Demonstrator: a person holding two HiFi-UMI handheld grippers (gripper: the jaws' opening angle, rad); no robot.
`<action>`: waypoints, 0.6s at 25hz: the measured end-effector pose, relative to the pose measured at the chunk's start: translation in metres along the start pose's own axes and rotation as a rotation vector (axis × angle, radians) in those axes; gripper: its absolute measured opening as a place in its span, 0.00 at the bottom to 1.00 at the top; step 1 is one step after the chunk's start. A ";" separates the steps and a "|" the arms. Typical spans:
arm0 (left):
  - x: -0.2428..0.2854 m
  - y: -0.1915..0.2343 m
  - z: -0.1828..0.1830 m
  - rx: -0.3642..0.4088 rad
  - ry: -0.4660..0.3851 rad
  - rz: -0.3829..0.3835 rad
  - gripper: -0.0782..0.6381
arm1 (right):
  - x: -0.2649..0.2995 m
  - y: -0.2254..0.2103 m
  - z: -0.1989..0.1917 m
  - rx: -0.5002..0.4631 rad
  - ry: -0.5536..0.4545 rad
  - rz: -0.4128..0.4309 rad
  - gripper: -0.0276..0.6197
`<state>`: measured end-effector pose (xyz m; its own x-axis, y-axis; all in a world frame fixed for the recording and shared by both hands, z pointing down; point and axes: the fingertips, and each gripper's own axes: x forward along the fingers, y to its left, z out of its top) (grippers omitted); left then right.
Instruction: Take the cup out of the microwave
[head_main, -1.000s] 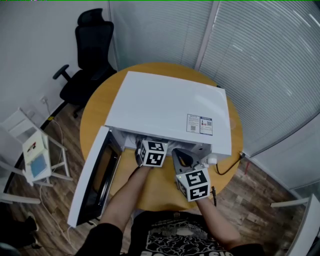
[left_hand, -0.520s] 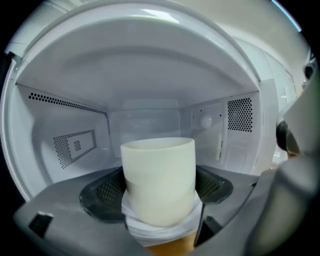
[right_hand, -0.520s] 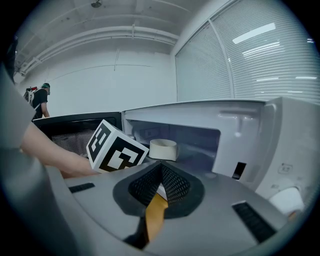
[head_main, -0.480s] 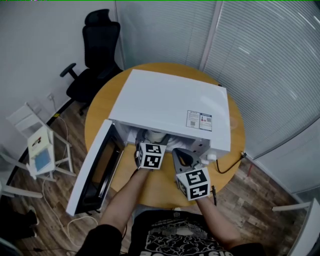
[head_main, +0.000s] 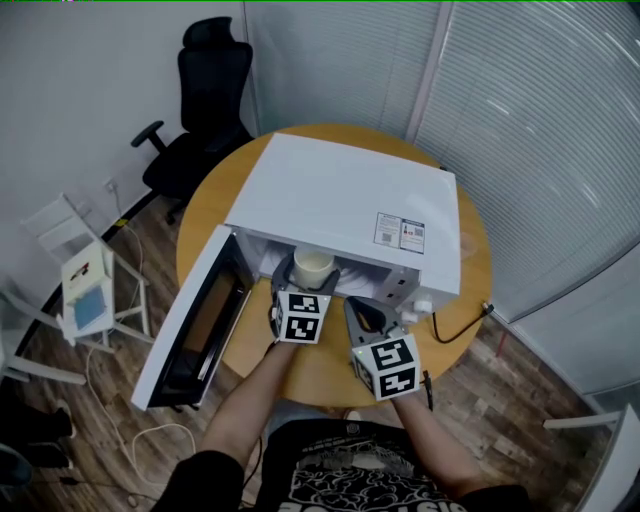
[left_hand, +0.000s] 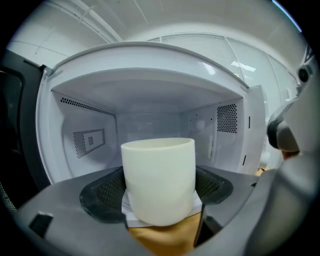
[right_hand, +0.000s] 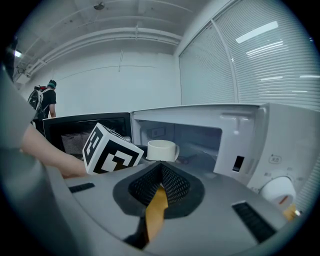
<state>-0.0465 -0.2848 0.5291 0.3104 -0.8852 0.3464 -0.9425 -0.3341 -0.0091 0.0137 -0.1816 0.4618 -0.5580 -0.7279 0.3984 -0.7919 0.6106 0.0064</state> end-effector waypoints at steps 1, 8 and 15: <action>-0.002 -0.001 0.000 -0.002 -0.004 0.000 0.71 | -0.001 0.000 -0.001 0.000 0.000 0.000 0.07; -0.017 -0.002 0.000 -0.009 -0.025 0.011 0.71 | -0.006 0.006 -0.001 0.001 -0.005 0.012 0.07; -0.043 -0.002 0.009 -0.026 -0.060 0.027 0.71 | -0.009 0.013 0.004 -0.002 -0.024 0.037 0.07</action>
<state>-0.0571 -0.2488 0.5055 0.2910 -0.9118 0.2898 -0.9533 -0.3020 0.0071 0.0073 -0.1678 0.4550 -0.5928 -0.7121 0.3762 -0.7700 0.6380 -0.0058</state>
